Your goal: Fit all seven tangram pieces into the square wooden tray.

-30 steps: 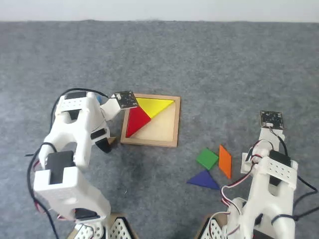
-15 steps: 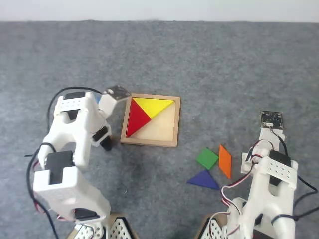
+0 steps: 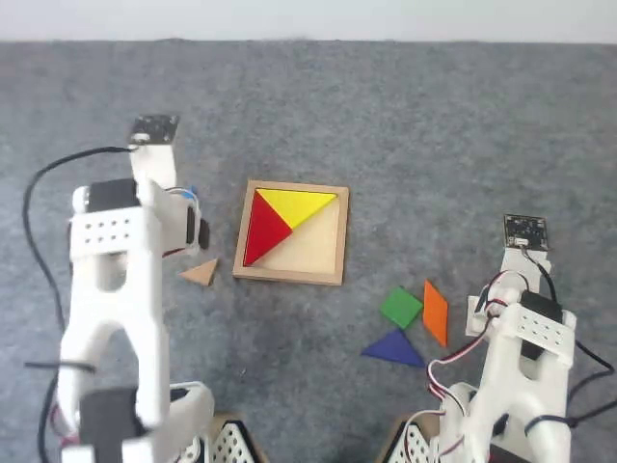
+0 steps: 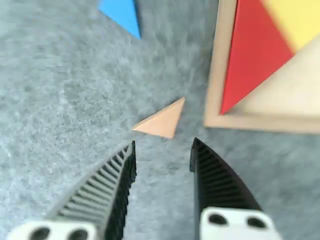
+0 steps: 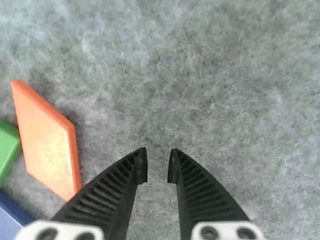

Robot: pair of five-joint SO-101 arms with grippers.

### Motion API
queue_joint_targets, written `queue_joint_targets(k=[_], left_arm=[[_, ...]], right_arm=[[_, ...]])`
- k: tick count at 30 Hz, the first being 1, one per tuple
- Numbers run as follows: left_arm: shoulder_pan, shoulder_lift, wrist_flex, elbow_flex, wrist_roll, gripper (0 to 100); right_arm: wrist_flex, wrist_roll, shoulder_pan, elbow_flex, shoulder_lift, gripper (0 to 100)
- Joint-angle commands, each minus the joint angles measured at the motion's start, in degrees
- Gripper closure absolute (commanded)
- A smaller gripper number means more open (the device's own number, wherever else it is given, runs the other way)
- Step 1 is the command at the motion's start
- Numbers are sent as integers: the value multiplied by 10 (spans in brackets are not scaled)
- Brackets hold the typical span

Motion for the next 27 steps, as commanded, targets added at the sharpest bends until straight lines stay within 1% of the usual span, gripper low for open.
queue_joint_targets(k=[1,2,3,4,7,8,9,10,14,18,20,24,27], left_arm=[[35,-66,9,-4,47,832],[36,-62,-2,-3,27,831],[33,-54,-16,-3,-15,831],[32,-41,-28,-2,-78,830],[32,18,-36,19,-375,830],[25,44,-39,25,-447,830],[15,66,-42,25,-489,830],[10,90,-53,20,-505,830],[4,176,-87,-15,-520,829],[11,249,-91,-36,-607,829],[15,272,-91,-38,-633,828],[11,282,-126,-36,-640,778],[12,283,-131,-36,-635,775]], right_arm=[[-10,8,-5,-3,0,914],[-10,8,-5,1,0,914],[-11,8,-5,2,0,914],[-11,8,-5,3,0,914],[-11,8,-5,3,0,914],[-11,8,-5,3,0,914],[-11,8,-5,3,0,914],[-11,8,-5,3,0,914],[-12,8,-5,3,0,914],[-13,8,-5,3,0,914],[-21,8,-5,5,0,914],[-22,8,-5,5,0,914],[-22,8,-6,5,0,914]])
